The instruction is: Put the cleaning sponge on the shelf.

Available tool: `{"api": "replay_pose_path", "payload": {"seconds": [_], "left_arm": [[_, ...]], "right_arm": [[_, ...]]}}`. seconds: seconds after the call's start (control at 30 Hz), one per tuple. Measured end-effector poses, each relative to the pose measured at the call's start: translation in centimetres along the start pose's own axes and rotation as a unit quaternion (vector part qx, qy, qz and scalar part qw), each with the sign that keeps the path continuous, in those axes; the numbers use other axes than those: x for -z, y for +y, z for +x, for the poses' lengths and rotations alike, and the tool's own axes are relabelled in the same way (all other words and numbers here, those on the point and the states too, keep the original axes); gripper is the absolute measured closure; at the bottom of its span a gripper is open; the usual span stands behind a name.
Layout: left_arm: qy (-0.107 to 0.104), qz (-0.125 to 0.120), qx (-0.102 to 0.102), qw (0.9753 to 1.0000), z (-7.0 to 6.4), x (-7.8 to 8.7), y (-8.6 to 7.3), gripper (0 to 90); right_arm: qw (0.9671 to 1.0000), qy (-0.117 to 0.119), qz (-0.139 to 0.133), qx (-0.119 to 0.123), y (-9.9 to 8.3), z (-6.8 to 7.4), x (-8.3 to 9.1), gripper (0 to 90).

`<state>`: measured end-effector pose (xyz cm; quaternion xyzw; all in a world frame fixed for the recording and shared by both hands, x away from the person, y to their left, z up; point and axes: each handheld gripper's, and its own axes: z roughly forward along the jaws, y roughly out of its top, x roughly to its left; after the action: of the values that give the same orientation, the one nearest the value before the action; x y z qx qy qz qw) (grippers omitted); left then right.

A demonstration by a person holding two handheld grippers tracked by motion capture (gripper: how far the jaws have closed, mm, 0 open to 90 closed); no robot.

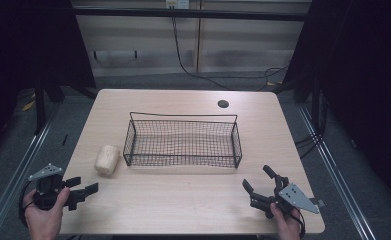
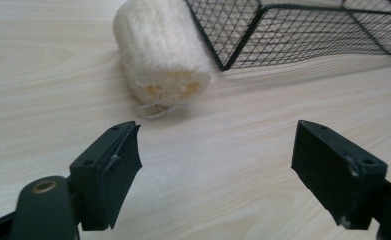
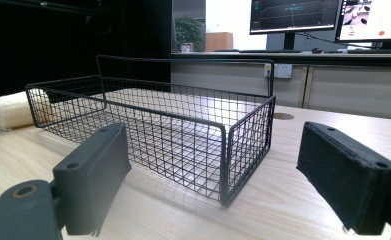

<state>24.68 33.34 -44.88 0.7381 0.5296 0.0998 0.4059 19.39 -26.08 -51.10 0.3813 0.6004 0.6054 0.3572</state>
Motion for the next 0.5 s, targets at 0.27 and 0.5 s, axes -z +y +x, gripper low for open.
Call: {"api": "replay_pose_path", "payload": {"seconds": [0.27, 0.5], "left_arm": [[-0.016, 0.005, -0.009, 0.9998, -0.02, -0.08, -0.08, 18.7], [-0.02, 0.009, 0.001, 0.9998, 0.08, 0.06, 0.1, 21.1]], "right_arm": [[1.0, 0.002, 0.001, -0.001, 0.0, 0.06, -0.01, 12.8], [1.0, 0.001, 0.0, 0.002, -0.01, 0.08, -0.01, 12.8]]}}
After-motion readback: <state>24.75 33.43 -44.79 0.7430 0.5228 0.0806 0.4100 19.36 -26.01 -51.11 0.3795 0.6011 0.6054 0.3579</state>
